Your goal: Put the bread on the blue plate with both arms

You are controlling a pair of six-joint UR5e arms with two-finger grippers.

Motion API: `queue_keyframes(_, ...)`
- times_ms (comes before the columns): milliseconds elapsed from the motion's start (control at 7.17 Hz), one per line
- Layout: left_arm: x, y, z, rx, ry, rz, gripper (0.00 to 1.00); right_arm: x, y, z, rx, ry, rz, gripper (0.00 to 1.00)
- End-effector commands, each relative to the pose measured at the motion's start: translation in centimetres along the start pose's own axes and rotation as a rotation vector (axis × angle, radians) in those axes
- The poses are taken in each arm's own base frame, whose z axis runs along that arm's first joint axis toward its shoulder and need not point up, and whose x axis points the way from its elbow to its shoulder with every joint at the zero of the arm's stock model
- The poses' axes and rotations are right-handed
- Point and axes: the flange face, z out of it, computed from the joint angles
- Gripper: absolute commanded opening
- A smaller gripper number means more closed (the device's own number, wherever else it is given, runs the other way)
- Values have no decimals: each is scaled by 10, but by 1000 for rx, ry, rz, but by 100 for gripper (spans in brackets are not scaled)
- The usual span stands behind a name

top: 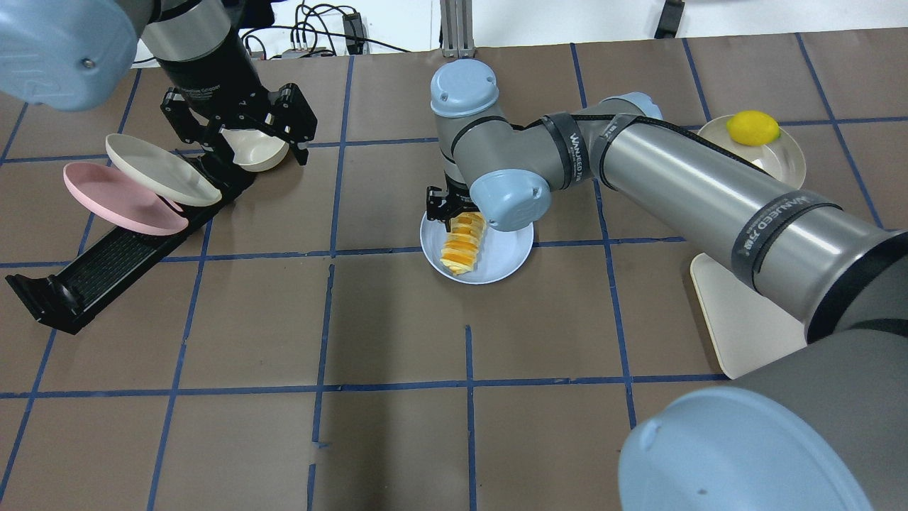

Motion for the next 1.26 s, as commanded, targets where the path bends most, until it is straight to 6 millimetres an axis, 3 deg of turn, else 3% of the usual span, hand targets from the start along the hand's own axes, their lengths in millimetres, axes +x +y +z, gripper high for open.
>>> queue_keyframes(0, -1, 5, -6, 9, -1, -22, 100, 32, -18, -55, 78, -38, 43, 100)
queue_keyframes(419, -4, 6, -8, 7, -4, -23, 100, 74, -39, -122, 189, -46, 63, 100)
queue_keyframes(698, -4, 5, -7, 12, -2, -26, 100, 129, -58, -167, 279, -1, 52, 100)
queue_keyframes(977, -2, 6, -6, 10, -2, -23, 100, 173, -45, -220, 223, 10, 128, 100)
queue_keyframes(1116, 0, 7, -7, 10, -2, -45, 100, 208, -23, -276, 190, 13, 176, 100)
